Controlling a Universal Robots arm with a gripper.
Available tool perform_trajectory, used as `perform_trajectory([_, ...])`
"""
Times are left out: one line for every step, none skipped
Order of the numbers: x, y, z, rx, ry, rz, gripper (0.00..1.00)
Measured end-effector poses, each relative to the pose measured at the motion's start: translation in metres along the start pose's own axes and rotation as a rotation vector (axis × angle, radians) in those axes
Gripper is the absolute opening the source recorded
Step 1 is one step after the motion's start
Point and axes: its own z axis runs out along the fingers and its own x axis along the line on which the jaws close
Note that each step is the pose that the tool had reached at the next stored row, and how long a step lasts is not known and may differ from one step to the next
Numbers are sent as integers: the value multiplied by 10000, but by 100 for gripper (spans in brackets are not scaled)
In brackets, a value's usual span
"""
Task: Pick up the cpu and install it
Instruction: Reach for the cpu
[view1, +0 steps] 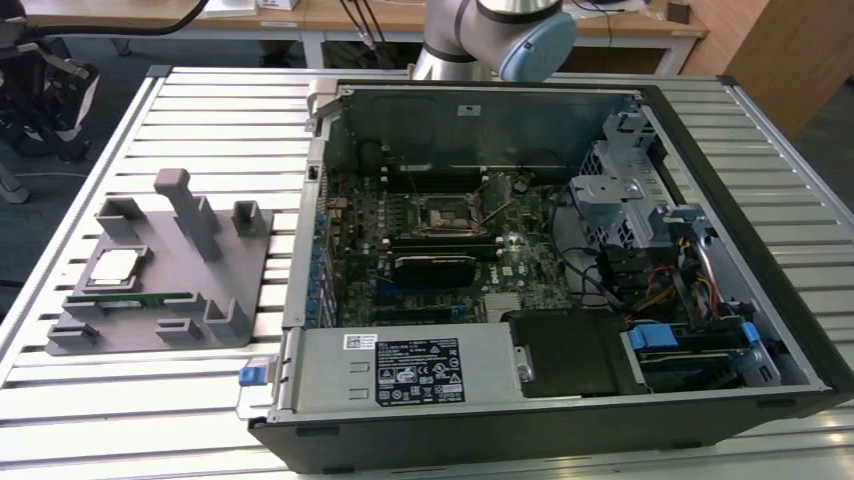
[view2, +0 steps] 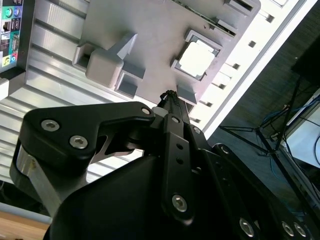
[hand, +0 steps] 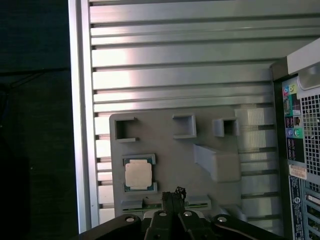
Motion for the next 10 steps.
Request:
perform_trajectory([8,-1,1,0,1,0,11])
perform_trajectory([18,-1,2,0,1,0,11])
perform_trajectory([27,-2,3,0,1,0,11])
perform_trajectory([36,-3,5,0,2,0,11])
perform_trajectory([45,-3,7,0,1,0,11])
perform_trajectory([53,-4,8,0,2,0,11])
perform_trajectory([62,-5,9,0,3,0,11])
perform_trajectory([70,-6,10,1,3,1,11])
perform_trajectory([78,-6,12,0,4,0,11])
perform_trajectory([86,-7,13,0,4,0,11])
